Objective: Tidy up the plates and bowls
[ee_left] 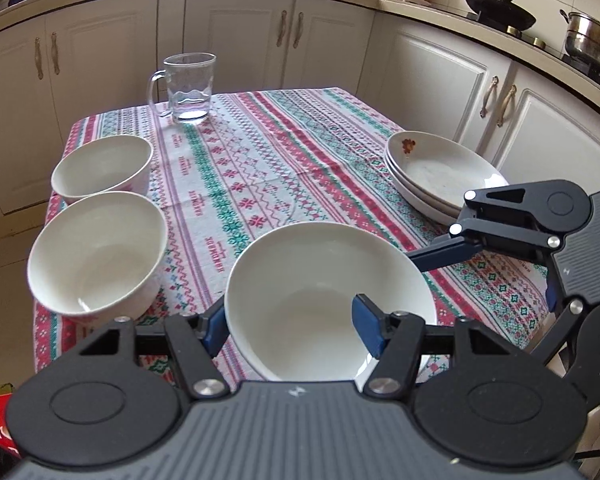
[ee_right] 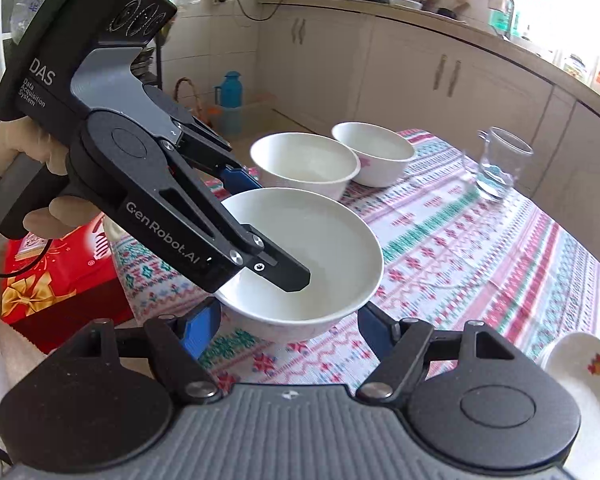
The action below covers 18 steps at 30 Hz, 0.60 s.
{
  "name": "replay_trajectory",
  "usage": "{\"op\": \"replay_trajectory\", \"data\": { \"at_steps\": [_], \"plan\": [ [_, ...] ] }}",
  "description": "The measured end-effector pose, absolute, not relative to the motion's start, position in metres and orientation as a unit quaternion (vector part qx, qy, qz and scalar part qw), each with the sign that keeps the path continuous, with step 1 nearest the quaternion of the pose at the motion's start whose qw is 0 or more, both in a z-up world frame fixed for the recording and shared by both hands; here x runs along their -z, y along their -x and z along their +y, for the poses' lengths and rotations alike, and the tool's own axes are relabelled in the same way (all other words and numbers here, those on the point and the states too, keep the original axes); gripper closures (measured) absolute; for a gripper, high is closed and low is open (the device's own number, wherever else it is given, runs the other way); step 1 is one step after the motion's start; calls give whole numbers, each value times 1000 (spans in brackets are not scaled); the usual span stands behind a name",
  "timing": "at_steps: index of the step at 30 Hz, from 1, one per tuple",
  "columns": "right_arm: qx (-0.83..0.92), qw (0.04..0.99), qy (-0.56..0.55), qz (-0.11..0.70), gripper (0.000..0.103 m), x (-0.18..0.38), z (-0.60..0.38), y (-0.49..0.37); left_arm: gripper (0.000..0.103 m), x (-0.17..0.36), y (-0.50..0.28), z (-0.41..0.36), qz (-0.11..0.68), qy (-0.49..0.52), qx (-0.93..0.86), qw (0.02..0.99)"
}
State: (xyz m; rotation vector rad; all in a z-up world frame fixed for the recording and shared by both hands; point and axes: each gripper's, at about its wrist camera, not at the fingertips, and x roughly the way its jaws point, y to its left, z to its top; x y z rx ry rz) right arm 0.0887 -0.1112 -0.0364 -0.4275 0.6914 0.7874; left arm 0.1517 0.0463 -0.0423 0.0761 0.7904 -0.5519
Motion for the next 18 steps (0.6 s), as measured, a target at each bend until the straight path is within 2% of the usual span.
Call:
{"op": "replay_trajectory", "data": {
  "at_steps": [18],
  "plan": [
    [-326, 860, 183, 348, 24, 42, -148, -91, 41, 46, -165, 8, 375, -48, 302, 875]
  ]
}}
